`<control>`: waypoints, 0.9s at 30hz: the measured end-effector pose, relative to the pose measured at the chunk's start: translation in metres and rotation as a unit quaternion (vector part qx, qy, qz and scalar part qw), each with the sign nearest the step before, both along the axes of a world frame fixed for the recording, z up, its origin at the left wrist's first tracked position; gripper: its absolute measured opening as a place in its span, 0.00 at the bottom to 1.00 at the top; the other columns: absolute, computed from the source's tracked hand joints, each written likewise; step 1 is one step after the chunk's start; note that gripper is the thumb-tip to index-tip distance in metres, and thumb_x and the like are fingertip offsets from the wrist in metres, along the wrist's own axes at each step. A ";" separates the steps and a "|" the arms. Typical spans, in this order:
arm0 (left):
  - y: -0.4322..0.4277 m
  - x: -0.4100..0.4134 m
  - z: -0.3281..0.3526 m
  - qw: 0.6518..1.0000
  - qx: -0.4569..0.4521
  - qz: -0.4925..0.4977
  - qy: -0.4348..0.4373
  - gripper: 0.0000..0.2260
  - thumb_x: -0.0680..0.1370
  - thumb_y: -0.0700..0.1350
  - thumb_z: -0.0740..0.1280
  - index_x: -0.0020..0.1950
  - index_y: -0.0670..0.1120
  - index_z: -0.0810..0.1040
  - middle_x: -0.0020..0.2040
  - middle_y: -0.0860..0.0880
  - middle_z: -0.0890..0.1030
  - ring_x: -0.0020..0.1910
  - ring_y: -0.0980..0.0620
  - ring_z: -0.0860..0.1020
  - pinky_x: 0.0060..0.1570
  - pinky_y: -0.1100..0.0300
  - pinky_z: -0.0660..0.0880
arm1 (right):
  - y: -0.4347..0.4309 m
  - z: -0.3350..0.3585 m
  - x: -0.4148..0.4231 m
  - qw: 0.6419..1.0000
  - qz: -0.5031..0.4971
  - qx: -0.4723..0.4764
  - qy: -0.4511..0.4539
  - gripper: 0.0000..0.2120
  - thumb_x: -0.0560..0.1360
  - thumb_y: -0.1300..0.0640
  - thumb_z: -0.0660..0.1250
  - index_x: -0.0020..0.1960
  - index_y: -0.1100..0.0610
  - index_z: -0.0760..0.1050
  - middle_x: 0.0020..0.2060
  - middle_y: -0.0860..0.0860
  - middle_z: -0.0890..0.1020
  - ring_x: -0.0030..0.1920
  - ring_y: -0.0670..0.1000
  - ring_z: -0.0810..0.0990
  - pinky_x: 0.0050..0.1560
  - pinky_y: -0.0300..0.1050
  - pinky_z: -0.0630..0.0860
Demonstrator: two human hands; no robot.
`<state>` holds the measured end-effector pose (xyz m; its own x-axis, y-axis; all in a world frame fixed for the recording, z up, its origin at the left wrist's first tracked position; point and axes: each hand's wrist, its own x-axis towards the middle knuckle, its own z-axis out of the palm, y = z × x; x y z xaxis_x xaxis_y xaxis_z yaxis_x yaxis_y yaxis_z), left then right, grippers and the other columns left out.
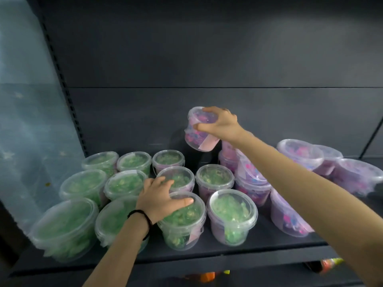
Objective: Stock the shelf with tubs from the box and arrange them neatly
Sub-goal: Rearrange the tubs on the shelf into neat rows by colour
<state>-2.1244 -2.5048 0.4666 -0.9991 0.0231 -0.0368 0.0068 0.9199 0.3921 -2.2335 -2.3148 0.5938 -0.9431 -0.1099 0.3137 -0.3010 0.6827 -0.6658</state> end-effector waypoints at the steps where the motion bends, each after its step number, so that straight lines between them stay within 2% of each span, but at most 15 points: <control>1: 0.000 0.000 0.000 1.000 -0.011 -0.002 -0.003 0.47 0.63 0.76 0.57 0.76 0.52 0.60 0.76 0.50 0.57 0.75 0.46 0.50 0.72 0.49 0.55 | 0.011 0.004 0.010 1.000 0.003 -0.015 0.004 0.28 0.67 0.42 0.73 0.66 0.43 0.72 0.65 0.51 0.71 0.69 0.54 0.65 0.71 0.45 0.62; 3: 0.002 0.002 0.001 0.999 -0.040 0.000 0.007 0.45 0.65 0.76 0.55 0.76 0.52 0.61 0.76 0.50 0.59 0.75 0.44 0.52 0.72 0.48 0.55 | 0.032 0.009 0.028 0.999 0.005 -0.036 0.008 0.26 0.67 0.43 0.74 0.63 0.42 0.75 0.63 0.49 0.74 0.67 0.52 0.69 0.69 0.47 0.67; 5: 0.009 0.005 0.001 0.996 -0.072 0.003 0.042 0.39 0.69 0.73 0.56 0.75 0.52 0.63 0.76 0.50 0.61 0.74 0.44 0.54 0.72 0.49 0.55 | 0.056 0.013 0.043 0.999 0.002 -0.045 0.006 0.24 0.66 0.43 0.75 0.61 0.41 0.76 0.62 0.46 0.75 0.63 0.49 0.73 0.63 0.43 0.71; 8: 0.037 0.015 0.002 0.992 -0.063 -0.017 0.109 0.32 0.72 0.68 0.55 0.71 0.53 0.68 0.73 0.52 0.66 0.73 0.46 0.59 0.71 0.51 0.58 | 0.099 0.020 0.062 0.998 0.014 -0.058 0.005 0.22 0.67 0.45 0.75 0.60 0.44 0.77 0.60 0.45 0.77 0.60 0.47 0.76 0.56 0.40 0.73; 11: 0.081 0.026 0.004 0.985 -0.017 -0.050 0.163 0.35 0.69 0.70 0.49 0.66 0.53 0.74 0.67 0.54 0.73 0.68 0.50 0.67 0.67 0.54 0.64 | 0.148 0.027 0.082 0.997 0.029 -0.068 0.003 0.19 0.70 0.47 0.74 0.60 0.47 0.79 0.59 0.44 0.79 0.59 0.44 0.76 0.54 0.34 0.70; 13: 0.111 0.030 0.003 0.984 -0.018 -0.060 0.169 0.37 0.66 0.72 0.46 0.65 0.54 0.75 0.65 0.55 0.74 0.66 0.51 0.70 0.65 0.55 0.66 | 0.185 0.028 0.093 0.997 0.038 -0.064 -0.002 0.15 0.71 0.49 0.73 0.58 0.47 0.79 0.56 0.41 0.79 0.56 0.41 0.76 0.50 0.31 0.69; 17: 0.153 0.029 -0.004 0.984 -0.061 -0.034 0.162 0.39 0.64 0.73 0.44 0.64 0.55 0.75 0.65 0.54 0.75 0.64 0.50 0.71 0.63 0.54 0.68 | 0.252 0.017 0.108 0.998 0.039 -0.041 -0.015 0.13 0.71 0.51 0.73 0.56 0.46 0.80 0.54 0.37 0.79 0.53 0.36 0.76 0.54 0.33 0.67; 19: 0.160 0.027 -0.007 0.983 -0.059 -0.008 0.172 0.38 0.64 0.73 0.45 0.62 0.55 0.76 0.64 0.53 0.76 0.64 0.49 0.71 0.62 0.53 0.69 | 0.279 0.004 0.107 0.999 0.020 -0.037 -0.019 0.14 0.70 0.51 0.74 0.56 0.47 0.80 0.56 0.39 0.80 0.55 0.40 0.77 0.56 0.35 0.67; 23: 0.168 0.030 -0.010 0.982 -0.043 0.036 0.182 0.39 0.64 0.77 0.48 0.61 0.54 0.77 0.64 0.53 0.76 0.64 0.49 0.72 0.61 0.52 0.70 | 0.316 -0.031 0.098 0.999 -0.026 0.013 -0.026 0.27 0.57 0.36 0.73 0.54 0.44 0.80 0.56 0.44 0.79 0.58 0.46 0.77 0.57 0.41 0.71; 27: 0.184 0.029 -0.006 0.981 -0.095 0.066 0.158 0.31 0.69 0.74 0.57 0.62 0.54 0.74 0.64 0.53 0.76 0.63 0.49 0.72 0.56 0.54 0.71 | 0.328 -0.078 0.088 0.997 -0.040 0.033 -0.051 0.24 0.63 0.44 0.77 0.57 0.46 0.79 0.59 0.47 0.73 0.62 0.50 0.73 0.63 0.47 0.70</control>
